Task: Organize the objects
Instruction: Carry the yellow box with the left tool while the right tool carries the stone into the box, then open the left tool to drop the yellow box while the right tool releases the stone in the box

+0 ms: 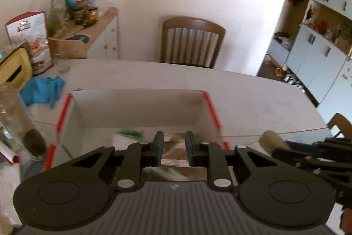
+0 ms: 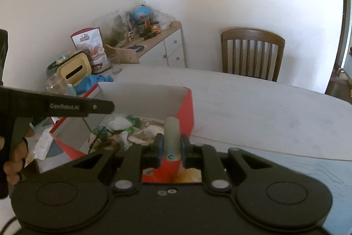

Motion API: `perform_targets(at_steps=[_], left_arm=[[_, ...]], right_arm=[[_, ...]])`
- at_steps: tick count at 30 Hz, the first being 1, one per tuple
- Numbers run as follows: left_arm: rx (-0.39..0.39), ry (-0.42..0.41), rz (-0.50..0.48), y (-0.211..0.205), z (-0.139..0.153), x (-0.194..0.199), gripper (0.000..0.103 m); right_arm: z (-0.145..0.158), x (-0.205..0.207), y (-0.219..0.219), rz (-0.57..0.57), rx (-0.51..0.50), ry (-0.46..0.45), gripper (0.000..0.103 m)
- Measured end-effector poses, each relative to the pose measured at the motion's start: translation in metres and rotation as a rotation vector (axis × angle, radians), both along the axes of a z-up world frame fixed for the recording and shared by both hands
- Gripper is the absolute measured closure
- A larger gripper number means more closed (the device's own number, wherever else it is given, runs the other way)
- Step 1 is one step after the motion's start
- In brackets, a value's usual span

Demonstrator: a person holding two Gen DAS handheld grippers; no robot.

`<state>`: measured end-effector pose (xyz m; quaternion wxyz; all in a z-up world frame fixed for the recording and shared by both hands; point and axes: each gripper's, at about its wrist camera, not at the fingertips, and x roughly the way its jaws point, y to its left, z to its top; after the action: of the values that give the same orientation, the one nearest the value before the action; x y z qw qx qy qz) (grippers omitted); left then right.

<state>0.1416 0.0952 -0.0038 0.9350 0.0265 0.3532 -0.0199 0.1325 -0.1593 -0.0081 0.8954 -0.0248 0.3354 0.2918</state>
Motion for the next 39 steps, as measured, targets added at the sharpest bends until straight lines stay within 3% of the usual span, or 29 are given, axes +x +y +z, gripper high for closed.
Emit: perform_targets(at_steps=[18,23,27,32,39], left_arm=[[0.001,0.066,0.066,0.065,-0.018,0.014,0.080],[0.004,0.073,0.088,0.076,-0.020,0.014,0.071],[0.010,0.064,0.103,0.081,-0.020,0.013,0.045],[0.017,0.064,0.098,0.082,-0.019,0.013,0.044],[0.024,0.050,0.078,0.074,-0.015,0.010,0.037]], right_arm=[[-0.041,0.017,0.111,0.134,-0.115,0.043,0.089],[-0.054,0.022,0.135,0.166,-0.146,0.037,0.089],[-0.062,0.024,0.152,0.194,-0.167,0.035,0.089],[-0.073,0.026,0.161,0.212,-0.193,0.051,0.089],[-0.067,0.026,0.151,0.218,-0.152,0.069,0.075]])
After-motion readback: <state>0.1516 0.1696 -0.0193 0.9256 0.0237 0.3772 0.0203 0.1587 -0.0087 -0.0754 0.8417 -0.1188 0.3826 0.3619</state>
